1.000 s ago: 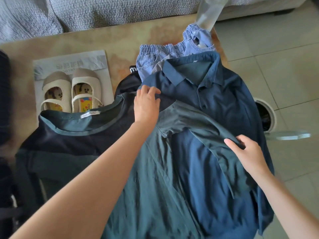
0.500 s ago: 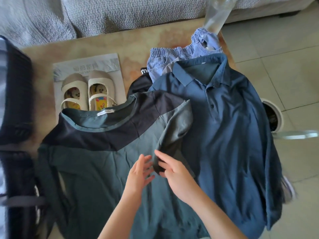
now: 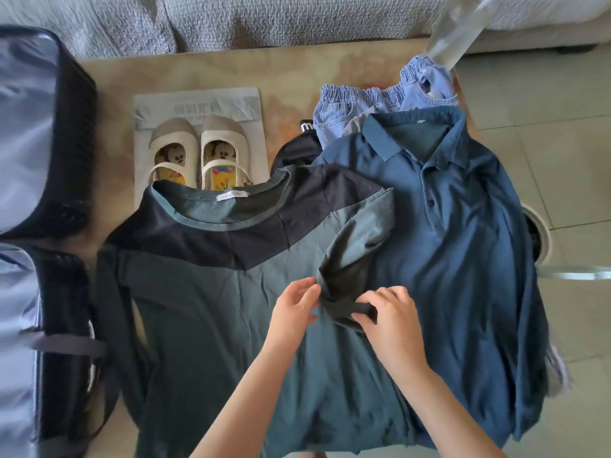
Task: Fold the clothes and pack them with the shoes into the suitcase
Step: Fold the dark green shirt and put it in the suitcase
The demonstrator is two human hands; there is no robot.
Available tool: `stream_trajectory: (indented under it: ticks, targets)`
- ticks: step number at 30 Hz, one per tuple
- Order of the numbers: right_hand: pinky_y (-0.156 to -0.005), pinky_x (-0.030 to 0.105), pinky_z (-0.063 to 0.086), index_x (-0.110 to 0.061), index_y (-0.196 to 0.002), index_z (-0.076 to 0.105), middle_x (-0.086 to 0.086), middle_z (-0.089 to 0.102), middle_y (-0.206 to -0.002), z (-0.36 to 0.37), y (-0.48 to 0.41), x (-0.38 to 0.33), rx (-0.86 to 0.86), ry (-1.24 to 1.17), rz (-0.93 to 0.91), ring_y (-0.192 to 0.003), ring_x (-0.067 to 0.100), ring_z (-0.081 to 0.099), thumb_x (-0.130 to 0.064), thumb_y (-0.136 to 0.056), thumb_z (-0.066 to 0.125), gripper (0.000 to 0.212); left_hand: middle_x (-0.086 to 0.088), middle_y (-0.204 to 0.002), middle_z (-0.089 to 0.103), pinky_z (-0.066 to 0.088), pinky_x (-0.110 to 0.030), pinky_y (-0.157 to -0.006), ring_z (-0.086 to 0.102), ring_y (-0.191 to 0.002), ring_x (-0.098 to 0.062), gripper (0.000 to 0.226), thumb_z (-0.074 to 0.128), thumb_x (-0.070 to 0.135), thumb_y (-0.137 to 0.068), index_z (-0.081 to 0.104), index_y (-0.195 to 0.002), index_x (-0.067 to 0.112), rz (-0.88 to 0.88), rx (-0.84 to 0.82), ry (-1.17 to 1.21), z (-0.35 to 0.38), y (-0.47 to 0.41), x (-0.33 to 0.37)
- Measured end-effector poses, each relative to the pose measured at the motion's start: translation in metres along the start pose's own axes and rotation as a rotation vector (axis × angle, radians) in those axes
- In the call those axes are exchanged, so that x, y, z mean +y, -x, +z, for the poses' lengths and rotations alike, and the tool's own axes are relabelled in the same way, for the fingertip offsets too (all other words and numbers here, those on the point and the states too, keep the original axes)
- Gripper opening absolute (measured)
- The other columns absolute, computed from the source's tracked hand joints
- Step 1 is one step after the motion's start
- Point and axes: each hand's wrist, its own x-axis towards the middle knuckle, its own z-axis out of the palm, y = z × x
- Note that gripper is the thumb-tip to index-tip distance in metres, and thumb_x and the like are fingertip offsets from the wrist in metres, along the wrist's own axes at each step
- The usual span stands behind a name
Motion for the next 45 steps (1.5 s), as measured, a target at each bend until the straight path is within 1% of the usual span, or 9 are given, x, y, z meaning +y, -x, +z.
stream_trajectory:
  ticks: [4,9,13,16,22,28,31,36,45]
  targets:
    - [-0.058,0.025,0.036,-0.021,-0.068,0.059,-0.014,0.045,-0.061,-0.003,0.012,-0.024,0.01,-0.139,0.022,-0.065,0.015,0.047,-0.028,-0.064,0.085,0.027,0.001,-0.104,0.067,0.052,-0.034,-0.088,0.064,-0.099,-0.012,0.021,0.059,0.026,-0.093,0.061,-0.113,0.022,0.002,0.005,-0.02,-0.002,0.004,-0.003]
    - [-0.072,0.018,0.046,-0.037,-0.101,0.067,-0.018,0.062,-0.078,-0.012,0.024,-0.058,-0.448,-0.37,0.117,-0.074,0.003,0.055,-0.042,-0.078,0.07,0.024,0.001,-0.1,0.068,0.048,-0.019,-0.076,0.064,-0.089,-0.008,0.033,0.073,0.028,-0.081,0.062,-0.112,0.023,0.022,0.118,-0.096,-0.015,0.003,-0.015]
    - [-0.078,0.027,0.047,-0.033,-0.102,0.07,-0.018,0.067,-0.09,-0.021,-0.006,-0.038,-0.122,-0.398,0.183,-0.076,0.006,0.055,-0.015,-0.085,0.062,0.026,0.007,-0.096,0.064,0.047,-0.019,-0.073,0.061,-0.084,-0.006,0.039,0.08,0.028,-0.073,0.06,-0.106,0.025,0.042,0.161,-0.282,-0.025,-0.001,-0.023]
    - [-0.092,0.028,0.04,-0.022,-0.111,0.068,-0.011,0.065,-0.108,-0.026,-0.046,-0.02,0.057,-0.279,-0.019,-0.098,0.015,0.051,-0.001,-0.082,0.063,0.035,0.01,-0.097,0.061,0.041,-0.02,-0.073,0.058,-0.087,-0.005,0.029,0.076,0.025,-0.077,0.058,-0.1,0.027,0.109,0.207,-0.448,-0.029,0.0,-0.03]
    - [-0.109,0.03,0.015,-0.018,-0.132,0.055,0.0,0.044,-0.145,-0.015,-0.115,-0.014,-0.069,-0.022,-0.199,-0.13,0.023,0.031,-0.011,-0.088,0.063,0.045,0.012,-0.083,0.069,0.05,-0.028,-0.08,0.065,-0.086,-0.009,0.007,0.073,0.029,-0.082,0.068,-0.088,0.028,0.232,0.338,-0.395,-0.061,-0.001,-0.023]
    - [-0.109,0.03,0.008,-0.016,-0.089,0.066,-0.012,0.06,-0.086,-0.02,-0.148,-0.043,-0.179,0.066,-0.316,-0.111,0.018,0.05,-0.022,-0.087,0.065,0.006,0.013,-0.084,0.071,0.052,-0.034,-0.08,0.065,-0.085,-0.007,0.006,0.068,0.036,-0.085,0.07,-0.088,0.031,0.399,0.434,-0.585,-0.12,-0.003,0.02]
    - [-0.11,0.03,0.018,-0.016,-0.088,0.06,-0.009,0.063,-0.078,-0.02,-0.157,-0.068,-0.164,-0.102,-0.29,-0.1,0.019,0.055,-0.03,-0.091,0.061,0.014,0.007,-0.087,0.072,0.05,-0.036,-0.075,0.065,-0.086,-0.018,0.014,0.066,0.04,-0.085,0.07,-0.091,0.028,0.459,0.549,-0.752,-0.153,-0.005,0.044]
    - [-0.079,0.026,0.023,-0.011,-0.097,0.066,0.003,0.059,-0.072,-0.006,-0.177,-0.107,-0.084,0.068,-0.304,-0.106,0.029,0.045,-0.047,-0.09,0.056,0.038,0.0,-0.093,0.07,0.043,-0.033,-0.07,0.063,-0.087,-0.025,0.027,0.065,0.045,-0.085,0.066,-0.092,0.02,0.491,0.732,-0.847,-0.197,-0.018,0.067]
    - [-0.104,0.04,0.024,-0.012,-0.126,0.057,0.008,0.051,-0.135,0.021,-0.166,-0.094,0.172,0.042,-0.261,-0.12,0.03,0.042,-0.032,-0.089,0.062,0.043,-0.005,-0.121,0.051,0.036,-0.023,-0.091,0.049,-0.111,-0.016,0.043,0.067,0.023,-0.088,0.05,-0.125,0.012,0.495,0.708,-0.465,-0.216,-0.039,0.044]
